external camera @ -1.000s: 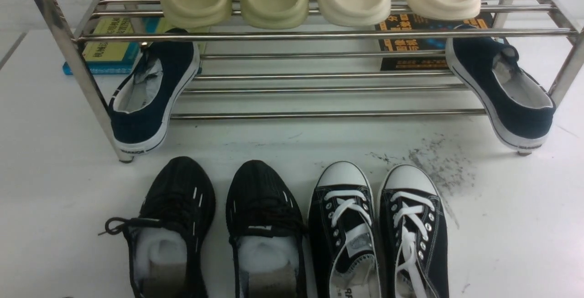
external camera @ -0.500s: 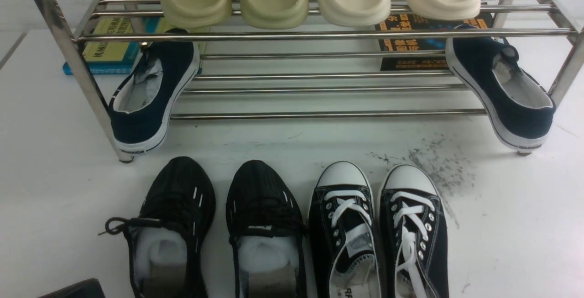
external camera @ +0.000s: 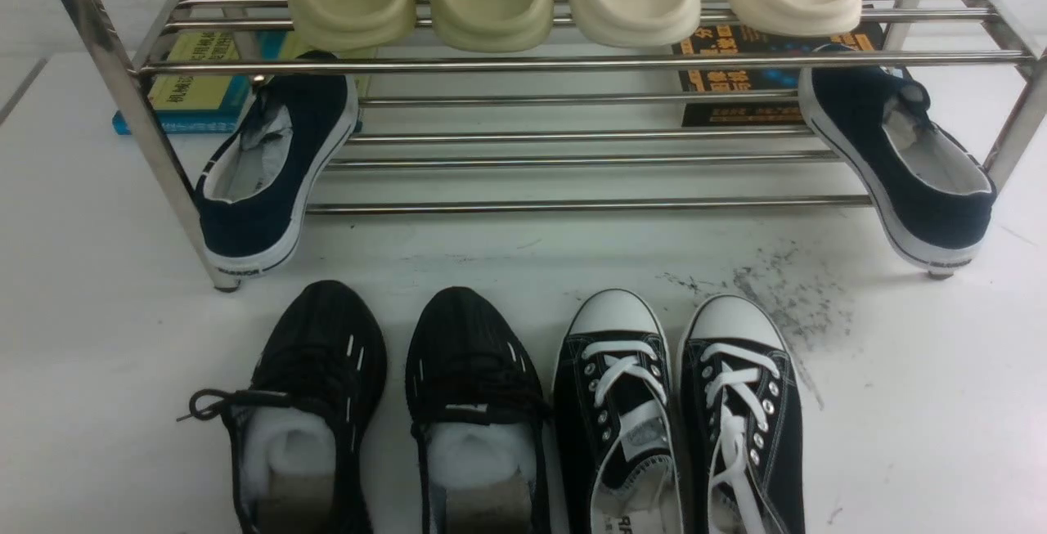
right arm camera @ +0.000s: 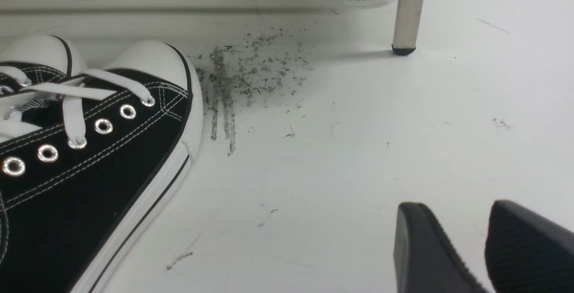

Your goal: Take the shoes off the shelf with your hand on the white table.

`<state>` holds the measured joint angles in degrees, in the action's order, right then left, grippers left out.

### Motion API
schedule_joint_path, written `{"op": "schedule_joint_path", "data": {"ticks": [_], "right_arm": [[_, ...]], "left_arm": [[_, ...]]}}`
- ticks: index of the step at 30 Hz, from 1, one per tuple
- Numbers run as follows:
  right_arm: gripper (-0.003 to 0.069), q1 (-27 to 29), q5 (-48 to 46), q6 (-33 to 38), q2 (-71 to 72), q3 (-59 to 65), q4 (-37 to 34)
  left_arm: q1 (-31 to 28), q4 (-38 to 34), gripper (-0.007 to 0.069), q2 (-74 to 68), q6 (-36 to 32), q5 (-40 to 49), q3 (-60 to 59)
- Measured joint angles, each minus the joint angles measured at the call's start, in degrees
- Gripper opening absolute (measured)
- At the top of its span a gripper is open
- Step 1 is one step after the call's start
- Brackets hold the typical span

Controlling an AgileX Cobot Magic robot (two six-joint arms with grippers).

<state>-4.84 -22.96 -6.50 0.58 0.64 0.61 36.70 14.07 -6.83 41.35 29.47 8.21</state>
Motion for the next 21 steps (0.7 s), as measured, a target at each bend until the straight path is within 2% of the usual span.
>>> {"op": "schedule_joint_path", "data": {"ticks": [1,5,7,9,14,21], "right_arm": [[0.0237,0.00,0.00,0.00,0.00,0.00,0.00],[0.0237,0.00,0.00,0.00,0.00,0.00,0.00],[0.0237,0.00,0.00,0.00,0.00,0.00,0.00],[0.0237,0.00,0.00,0.00,0.00,0.00,0.00],[0.0237,0.00,0.00,0.00,0.00,0.00,0.00],[0.0237,0.00,0.00,0.00,0.00,0.00,0.00]], "left_arm": [[-1.61,-1.74,0.0022,0.00,-2.68,0.22,-0.06],[-14.03,-10.96,0.0027,0.00,-22.75,-0.84,-0.17],[-17.01,-12.96,0.0028,0.00,-26.69,-1.32,-0.17],[-24.70,-16.73,0.0032,0.00,-32.93,-2.01,-0.17],[-33.15,-18.18,0.0035,1.66,-32.75,-2.71,-3.21],[-34.29,-16.38,0.0043,5.62,-29.95,-4.82,-8.58]]}}
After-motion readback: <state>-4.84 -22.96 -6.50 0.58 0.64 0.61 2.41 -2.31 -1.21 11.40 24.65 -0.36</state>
